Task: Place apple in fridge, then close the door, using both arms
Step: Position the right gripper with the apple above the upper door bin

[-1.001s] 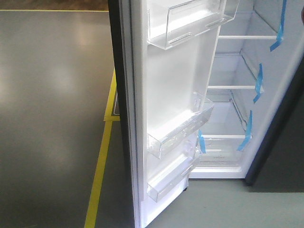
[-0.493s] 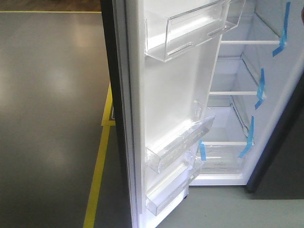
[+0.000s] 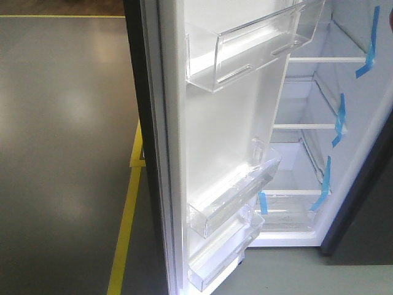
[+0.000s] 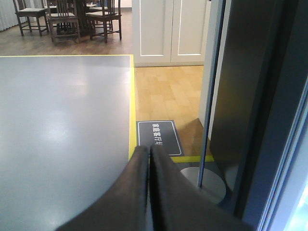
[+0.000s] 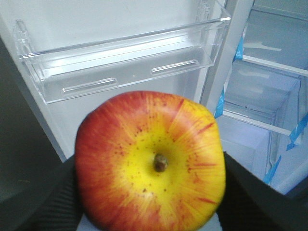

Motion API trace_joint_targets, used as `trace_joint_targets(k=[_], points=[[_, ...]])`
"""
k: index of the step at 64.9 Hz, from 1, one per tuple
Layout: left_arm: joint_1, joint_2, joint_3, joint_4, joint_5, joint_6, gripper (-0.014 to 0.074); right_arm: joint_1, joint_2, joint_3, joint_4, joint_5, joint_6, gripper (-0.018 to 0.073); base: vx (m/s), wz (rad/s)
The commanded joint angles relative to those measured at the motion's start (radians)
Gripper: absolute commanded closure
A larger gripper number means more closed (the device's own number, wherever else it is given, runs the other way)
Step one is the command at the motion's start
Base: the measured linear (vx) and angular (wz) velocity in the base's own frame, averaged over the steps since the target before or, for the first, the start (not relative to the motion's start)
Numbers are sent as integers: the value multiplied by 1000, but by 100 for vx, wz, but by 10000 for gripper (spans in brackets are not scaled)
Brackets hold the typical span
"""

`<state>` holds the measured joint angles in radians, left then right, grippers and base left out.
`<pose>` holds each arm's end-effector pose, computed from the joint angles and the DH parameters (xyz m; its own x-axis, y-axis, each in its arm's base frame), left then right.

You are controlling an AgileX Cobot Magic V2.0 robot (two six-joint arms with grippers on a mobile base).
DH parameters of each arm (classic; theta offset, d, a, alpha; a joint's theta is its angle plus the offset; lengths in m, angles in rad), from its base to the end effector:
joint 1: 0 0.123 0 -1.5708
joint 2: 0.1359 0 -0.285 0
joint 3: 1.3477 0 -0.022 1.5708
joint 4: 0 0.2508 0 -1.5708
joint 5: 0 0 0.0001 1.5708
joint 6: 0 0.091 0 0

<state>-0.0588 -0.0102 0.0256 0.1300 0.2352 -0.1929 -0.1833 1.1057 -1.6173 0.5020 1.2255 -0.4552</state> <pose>0.0556 -0.0005 0.1839 -0.1621 -0.0569 -0.9851 0.0183 0.9980 -0.0607 0.1750 0.0095 0.5075 -0.4651 -0.1570 -0.8712 -0.3466 0.9379 0.0161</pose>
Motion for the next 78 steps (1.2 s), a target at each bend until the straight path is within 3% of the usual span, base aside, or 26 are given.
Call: trace_joint_targets(k=[1, 78], points=[[1, -17, 28, -1, -71, -7, 603, -3, -13, -28, 34, -66, -7, 568, 6, -1], [1, -17, 28, -1, -71, -7, 603, -3, -13, -28, 34, -66, -7, 568, 5, -1]])
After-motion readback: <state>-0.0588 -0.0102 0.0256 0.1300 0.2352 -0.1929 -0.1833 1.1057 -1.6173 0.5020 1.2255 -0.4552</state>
